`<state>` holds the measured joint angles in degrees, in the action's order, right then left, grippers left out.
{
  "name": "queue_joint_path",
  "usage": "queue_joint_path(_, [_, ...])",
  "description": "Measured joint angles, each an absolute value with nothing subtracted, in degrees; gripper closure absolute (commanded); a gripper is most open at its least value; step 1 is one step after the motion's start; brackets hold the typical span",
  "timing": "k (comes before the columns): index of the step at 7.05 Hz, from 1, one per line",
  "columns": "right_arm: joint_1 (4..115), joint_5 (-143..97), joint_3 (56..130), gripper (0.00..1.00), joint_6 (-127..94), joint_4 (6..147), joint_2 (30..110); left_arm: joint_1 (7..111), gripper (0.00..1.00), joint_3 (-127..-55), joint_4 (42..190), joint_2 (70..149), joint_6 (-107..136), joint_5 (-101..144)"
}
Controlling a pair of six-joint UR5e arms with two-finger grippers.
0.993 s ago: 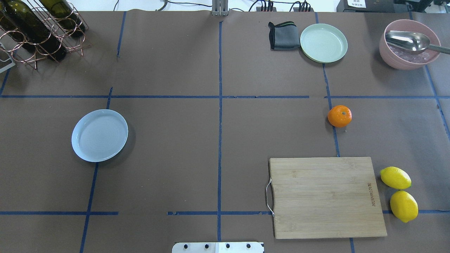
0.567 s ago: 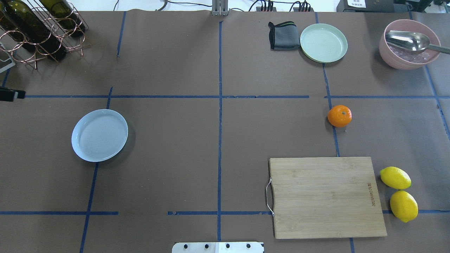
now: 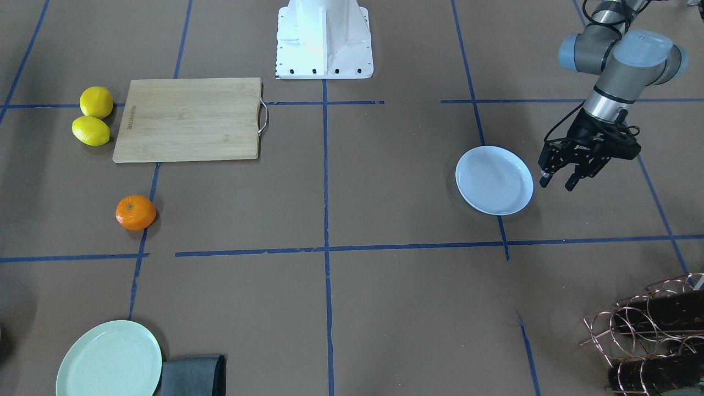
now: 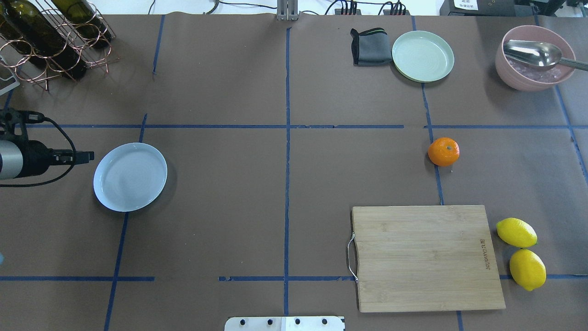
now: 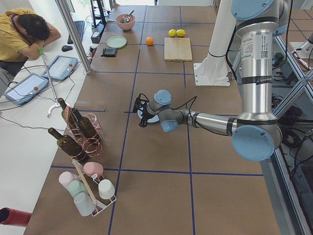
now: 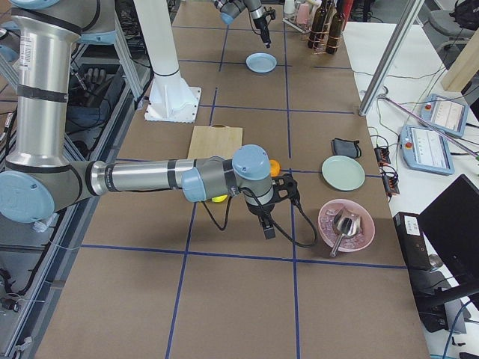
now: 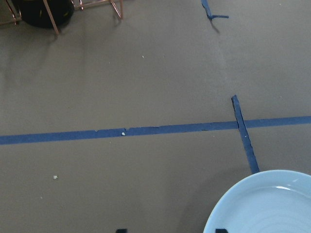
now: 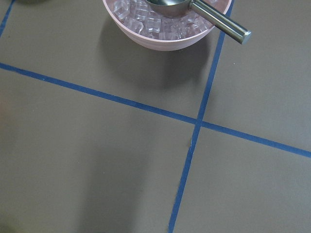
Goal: Pick orange to plate
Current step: 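Move the left gripper to the light blue plate's rim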
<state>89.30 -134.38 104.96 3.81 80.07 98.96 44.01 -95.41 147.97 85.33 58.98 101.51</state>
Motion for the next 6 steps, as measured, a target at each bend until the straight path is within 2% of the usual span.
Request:
queue_joint_path(1, [89.32,-134.38,104.96,0.00,3.50,80.07,98.96,42.31,0.40,-94.99,148.24,85.45,59.59,100.82])
queue_joint_path(2, [89.35,-134.38,104.96,0.00,3.26,80.07,98.96,41.00,0.57,-94.77,148.28,85.70,59.80,100.54])
queue_joint_path(4, [89.33,-134.38,104.87,0.00,3.17,80.07,98.96,39.65,1.00,-93.97,148.14,86.26,59.91,100.39])
queue_joint_path(6, [89.32,-134.38,104.86,0.00,3.10,80.07,98.97,39.44,1.00,-93.60,148.04,86.61,59.80,100.41])
